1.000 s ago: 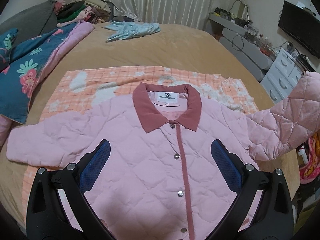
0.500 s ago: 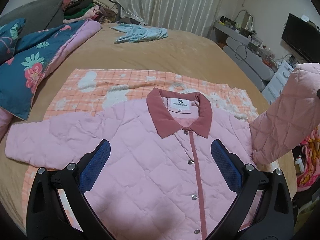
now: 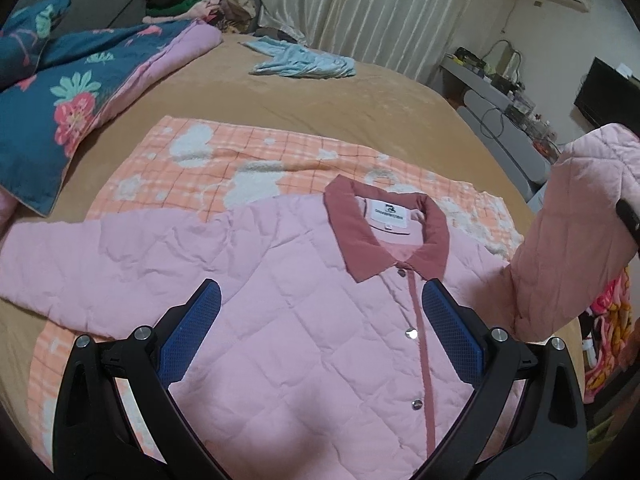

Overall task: Fold large clothes
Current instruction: 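Lift the sleeve with the right tool and carry it across the jacket front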

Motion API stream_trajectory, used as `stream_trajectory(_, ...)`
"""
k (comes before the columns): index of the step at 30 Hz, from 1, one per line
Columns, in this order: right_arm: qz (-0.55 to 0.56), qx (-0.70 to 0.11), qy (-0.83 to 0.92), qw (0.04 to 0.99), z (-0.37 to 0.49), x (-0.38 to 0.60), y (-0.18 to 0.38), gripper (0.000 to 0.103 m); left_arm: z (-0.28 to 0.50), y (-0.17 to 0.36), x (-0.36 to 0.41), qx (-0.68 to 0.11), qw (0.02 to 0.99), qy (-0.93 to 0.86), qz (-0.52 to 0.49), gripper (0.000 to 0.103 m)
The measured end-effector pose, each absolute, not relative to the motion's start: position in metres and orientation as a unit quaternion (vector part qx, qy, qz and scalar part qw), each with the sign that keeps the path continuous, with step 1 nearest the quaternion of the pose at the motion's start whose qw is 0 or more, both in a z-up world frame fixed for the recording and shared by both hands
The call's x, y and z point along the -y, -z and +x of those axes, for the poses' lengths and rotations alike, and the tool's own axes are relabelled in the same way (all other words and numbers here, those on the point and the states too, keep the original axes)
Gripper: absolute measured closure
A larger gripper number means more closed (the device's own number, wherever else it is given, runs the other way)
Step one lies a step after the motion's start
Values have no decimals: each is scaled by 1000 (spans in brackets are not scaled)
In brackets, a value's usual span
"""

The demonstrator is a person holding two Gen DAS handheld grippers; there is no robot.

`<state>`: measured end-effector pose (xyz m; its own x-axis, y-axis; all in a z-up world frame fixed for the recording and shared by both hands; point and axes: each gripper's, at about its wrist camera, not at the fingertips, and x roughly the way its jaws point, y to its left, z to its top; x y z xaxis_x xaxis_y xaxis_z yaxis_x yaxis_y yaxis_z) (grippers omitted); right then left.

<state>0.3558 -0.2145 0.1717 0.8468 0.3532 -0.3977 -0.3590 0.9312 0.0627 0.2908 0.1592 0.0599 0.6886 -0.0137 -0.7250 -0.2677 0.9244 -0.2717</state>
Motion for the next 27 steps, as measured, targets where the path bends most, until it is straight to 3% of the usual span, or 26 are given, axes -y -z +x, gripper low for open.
stream_trajectory(27, -104, -270, -265, 920, 351, 96, -45, 85, 300, -23, -194, -383, 867, 13, -319, 9)
